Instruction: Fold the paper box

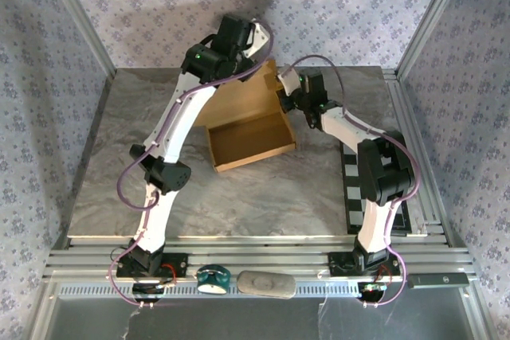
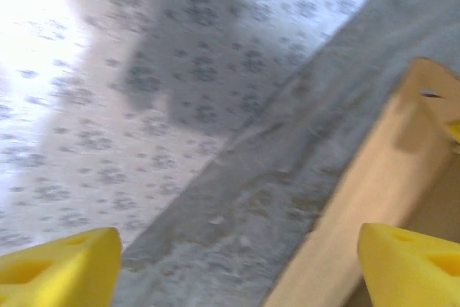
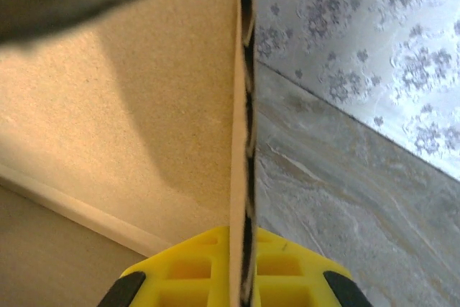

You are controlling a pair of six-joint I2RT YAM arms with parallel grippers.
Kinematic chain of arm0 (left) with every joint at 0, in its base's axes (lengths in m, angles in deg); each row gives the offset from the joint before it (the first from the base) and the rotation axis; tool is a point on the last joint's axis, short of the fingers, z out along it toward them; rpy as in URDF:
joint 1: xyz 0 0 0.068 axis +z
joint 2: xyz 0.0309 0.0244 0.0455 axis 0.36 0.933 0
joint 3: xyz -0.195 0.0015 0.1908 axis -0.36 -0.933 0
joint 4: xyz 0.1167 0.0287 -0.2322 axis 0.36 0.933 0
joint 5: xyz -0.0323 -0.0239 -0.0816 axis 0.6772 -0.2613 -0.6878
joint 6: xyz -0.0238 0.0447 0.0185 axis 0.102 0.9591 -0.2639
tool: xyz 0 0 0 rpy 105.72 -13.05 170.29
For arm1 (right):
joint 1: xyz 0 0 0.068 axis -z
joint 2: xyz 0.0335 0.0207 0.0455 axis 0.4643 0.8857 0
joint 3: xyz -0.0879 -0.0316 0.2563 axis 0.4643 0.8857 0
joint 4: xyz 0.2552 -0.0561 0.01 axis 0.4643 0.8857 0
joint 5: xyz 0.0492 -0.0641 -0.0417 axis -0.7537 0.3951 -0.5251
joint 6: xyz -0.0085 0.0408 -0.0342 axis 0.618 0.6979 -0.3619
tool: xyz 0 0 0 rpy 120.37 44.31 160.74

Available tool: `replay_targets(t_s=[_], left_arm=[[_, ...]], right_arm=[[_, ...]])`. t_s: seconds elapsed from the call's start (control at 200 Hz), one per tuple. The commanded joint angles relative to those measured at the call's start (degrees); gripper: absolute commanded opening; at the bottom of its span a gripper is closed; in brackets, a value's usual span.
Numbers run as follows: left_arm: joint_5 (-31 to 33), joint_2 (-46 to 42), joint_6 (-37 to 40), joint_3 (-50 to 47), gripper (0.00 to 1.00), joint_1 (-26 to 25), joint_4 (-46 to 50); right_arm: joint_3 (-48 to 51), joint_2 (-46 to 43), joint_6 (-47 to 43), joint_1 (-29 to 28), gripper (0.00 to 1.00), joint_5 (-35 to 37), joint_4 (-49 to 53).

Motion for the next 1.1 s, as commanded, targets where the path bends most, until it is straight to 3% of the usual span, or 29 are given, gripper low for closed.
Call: replay_targets(t_s=[0.0,0.125,0.205,0.275,0.385,0.485,0.62,1.099], left_arm=[[13.9,-1.0,-12.3,3.9,0.92,-0.2,-2.8],[13.9,-8.0,-32.0,-1.7,0.89,2.9,6.1],[9.3,-15.7,-38.3,-17.6,0.78,6.4,6.2],[2.2,-24.8,-42.5,-36.5,0.73,9.8,-0.5],[-13.0,-38.8,-47.6,-67.5,0.65,16.6,-22.0],[-20.2,-44.5,-45.2,-84.5,0.63,21.0,-39.1],[-27.4,-39.9,-35.2,-86.2,0.62,22.7,-46.0],[-43.7,-19.5,-18.8,-78.3,0.72,26.3,-70.7]], right_arm=[[1.4,-3.4,2.0,2.8,0.0,-1.9,-3.4],[2.7,-3.6,0.8,4.9,0.0,-6.0,-3.8],[2.6,-3.2,-0.1,6.8,0.0,-8.8,-2.7],[2.3,-3.0,-0.3,8.6,0.0,-10.8,-1.4],[1.7,-2.7,-0.1,11.5,0.0,-15.0,0.5],[1.0,-2.2,-0.7,13.0,0.0,-17.2,2.0],[-0.2,-1.2,-1.2,13.9,0.0,-19.3,3.7],[-6.3,2.4,-3.1,15.0,0.0,-23.1,11.6]])
